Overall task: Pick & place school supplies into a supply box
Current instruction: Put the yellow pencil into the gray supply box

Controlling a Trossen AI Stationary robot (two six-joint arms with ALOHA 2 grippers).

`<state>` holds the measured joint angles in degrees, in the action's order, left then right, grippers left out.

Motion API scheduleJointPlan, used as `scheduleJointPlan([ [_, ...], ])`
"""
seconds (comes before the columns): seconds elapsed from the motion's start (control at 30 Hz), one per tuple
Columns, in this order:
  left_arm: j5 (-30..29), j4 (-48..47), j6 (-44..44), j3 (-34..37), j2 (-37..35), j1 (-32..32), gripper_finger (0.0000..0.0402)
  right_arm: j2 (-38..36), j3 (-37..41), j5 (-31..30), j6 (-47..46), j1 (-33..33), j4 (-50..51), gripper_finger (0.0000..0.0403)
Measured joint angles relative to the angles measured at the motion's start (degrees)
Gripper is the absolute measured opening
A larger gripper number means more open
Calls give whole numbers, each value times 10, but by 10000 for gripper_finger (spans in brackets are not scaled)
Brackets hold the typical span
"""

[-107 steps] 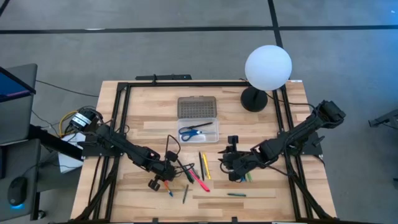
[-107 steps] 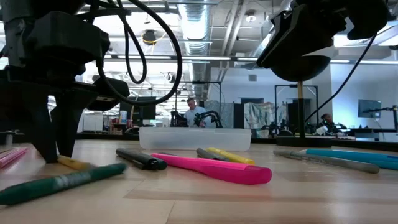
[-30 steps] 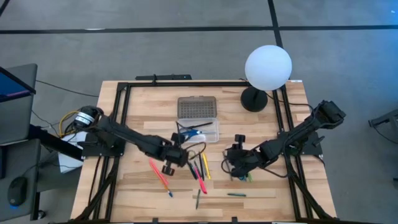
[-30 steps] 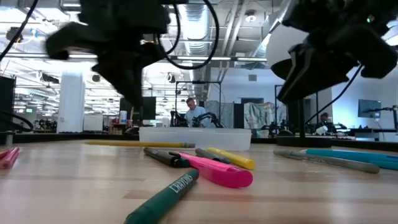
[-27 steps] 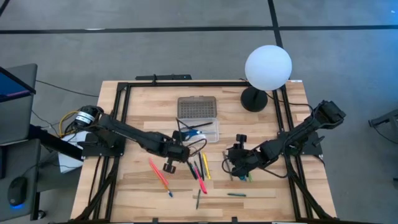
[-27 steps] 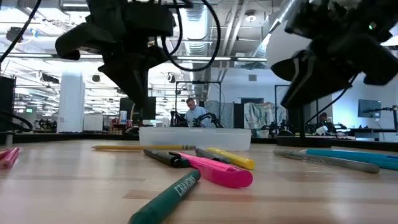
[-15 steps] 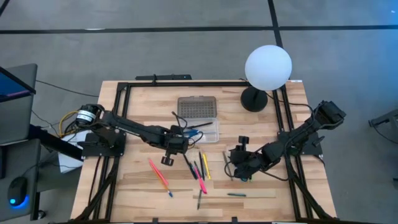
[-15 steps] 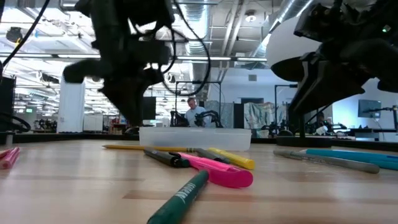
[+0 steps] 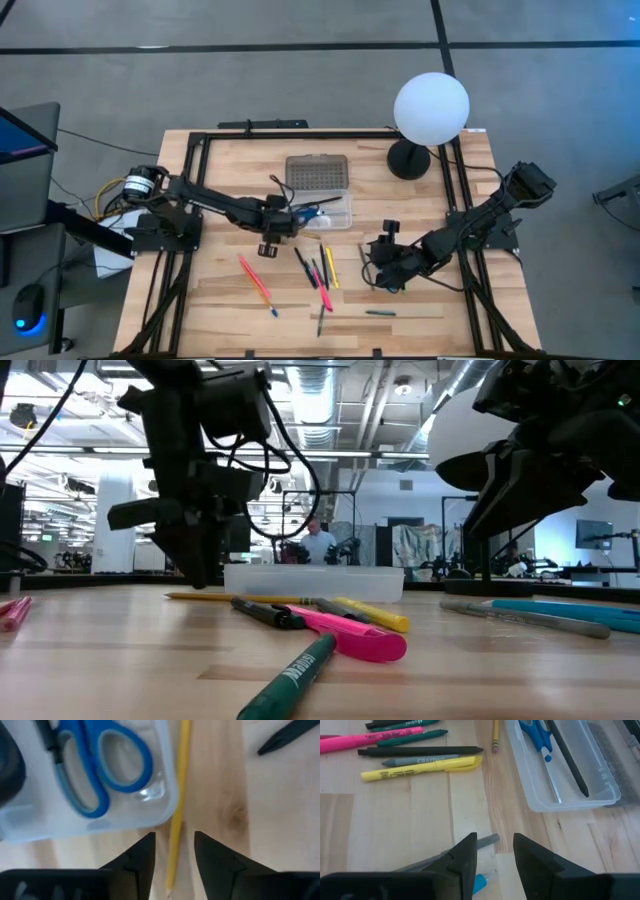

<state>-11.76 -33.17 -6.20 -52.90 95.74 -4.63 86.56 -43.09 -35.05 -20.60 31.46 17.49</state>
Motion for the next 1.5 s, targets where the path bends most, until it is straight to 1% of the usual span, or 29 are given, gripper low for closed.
scheduleJointPlan([
  [0.13,40,36,-12,23,0,27,143,0,0,0,0,0,-2,120],
  [0.3,88,47,-13,33,-1,56,140,0,0,0,0,0,-2,120],
  [0.5,122,47,-13,35,-1,63,114,0,0,0,0,0,-2,120],
  [0.67,145,41,-11,35,-1,42,90,0,0,1,0,0,-4,120],
  [0.87,142,40,7,35,-1,7,78,0,0,1,0,0,-4,120],
  [0.97,108,40,41,35,-1,-2,78,0,0,1,0,0,-4,120],
  [1.03,96,38,64,35,-1,-3,77,0,0,1,0,0,-4,120],
  [1.17,104,13,74,34,-1,-2,67,0,0,2,0,0,-4,120],
  [1.33,101,-51,64,32,-2,-12,16,0,0,2,0,0,-4,120],
  [1.5,100,-141,69,33,-3,-14,9,0,0,2,0,0,-4,120],
])
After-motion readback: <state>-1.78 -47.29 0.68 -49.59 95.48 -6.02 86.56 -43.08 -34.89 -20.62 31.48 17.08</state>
